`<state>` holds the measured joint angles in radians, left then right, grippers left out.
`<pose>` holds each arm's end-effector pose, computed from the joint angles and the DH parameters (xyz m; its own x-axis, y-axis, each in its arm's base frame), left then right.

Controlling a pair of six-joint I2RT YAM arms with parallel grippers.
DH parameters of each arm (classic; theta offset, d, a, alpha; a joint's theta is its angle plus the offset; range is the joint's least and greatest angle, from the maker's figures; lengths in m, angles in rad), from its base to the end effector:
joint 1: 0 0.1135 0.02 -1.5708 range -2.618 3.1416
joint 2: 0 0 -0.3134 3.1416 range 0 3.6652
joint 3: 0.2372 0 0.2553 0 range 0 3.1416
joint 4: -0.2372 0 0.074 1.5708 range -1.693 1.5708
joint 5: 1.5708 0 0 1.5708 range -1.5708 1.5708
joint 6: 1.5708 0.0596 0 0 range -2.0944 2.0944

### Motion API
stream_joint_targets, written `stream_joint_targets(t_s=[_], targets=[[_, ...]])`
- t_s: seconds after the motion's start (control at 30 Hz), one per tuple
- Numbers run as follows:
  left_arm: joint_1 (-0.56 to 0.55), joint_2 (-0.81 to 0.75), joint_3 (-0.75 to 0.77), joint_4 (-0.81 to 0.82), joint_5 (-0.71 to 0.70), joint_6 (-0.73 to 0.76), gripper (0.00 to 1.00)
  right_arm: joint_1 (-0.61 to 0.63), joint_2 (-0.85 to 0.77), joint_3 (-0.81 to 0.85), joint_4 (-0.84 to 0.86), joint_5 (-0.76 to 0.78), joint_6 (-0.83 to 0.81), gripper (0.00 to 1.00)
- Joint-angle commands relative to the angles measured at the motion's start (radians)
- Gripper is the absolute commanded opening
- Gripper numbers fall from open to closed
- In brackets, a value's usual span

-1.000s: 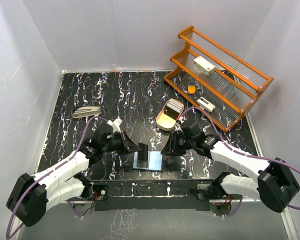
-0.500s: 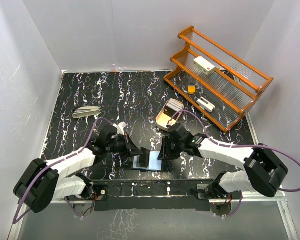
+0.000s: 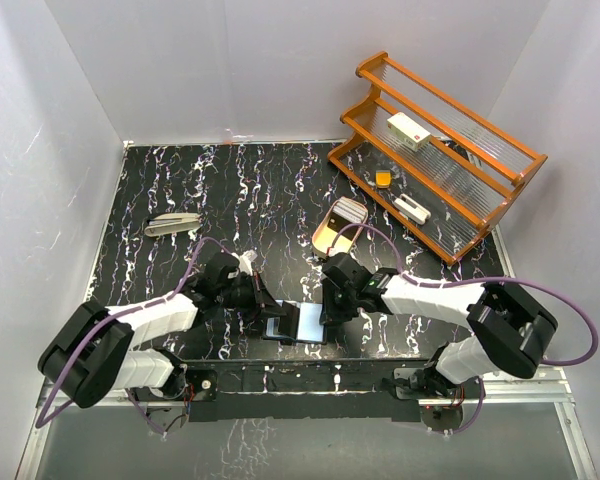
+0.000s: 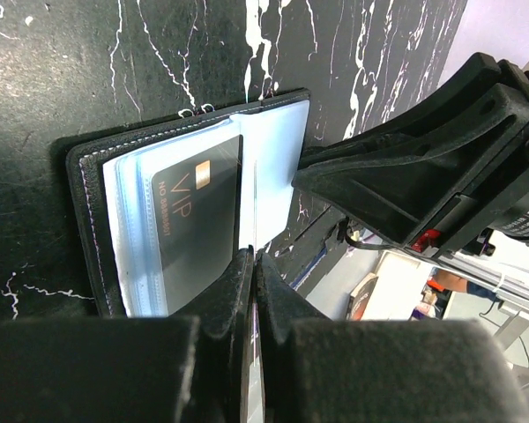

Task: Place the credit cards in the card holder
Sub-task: Insert the credit card into the card holder.

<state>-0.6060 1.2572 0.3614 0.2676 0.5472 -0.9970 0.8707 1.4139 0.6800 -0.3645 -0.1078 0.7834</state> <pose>0.1683 -0.1544 0.1820 -0.9613 -0.2064 -0.1824 0.0462 0.5320 -0.8455 0.1601 0.2000 0.1827 -0.9653 -0.0569 -0.2548 -0.1562 0.9079 0.3890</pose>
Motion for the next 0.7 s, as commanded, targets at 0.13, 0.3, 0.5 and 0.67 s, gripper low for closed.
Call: stream_joint_targets(t_s=[0.13,0.3,0.5,0.67], targets=[[-0.003,0.023,-0.029,0.071,0.029,0.007,0.00,0.006,0.008,0.012,0.010,0.066,-0.026,0.11],[-0.003,0.048,-0.035,0.097,0.030,0.008,0.00,0.008,0.006,0.006,0.016,0.065,-0.027,0.10],[-0.003,0.070,-0.044,0.110,0.013,0.019,0.00,0.010,0.009,0.005,0.017,0.067,-0.030,0.09],[-0.003,0.073,-0.047,0.099,-0.015,0.040,0.00,0.009,0.005,0.003,0.017,0.071,-0.030,0.09]])
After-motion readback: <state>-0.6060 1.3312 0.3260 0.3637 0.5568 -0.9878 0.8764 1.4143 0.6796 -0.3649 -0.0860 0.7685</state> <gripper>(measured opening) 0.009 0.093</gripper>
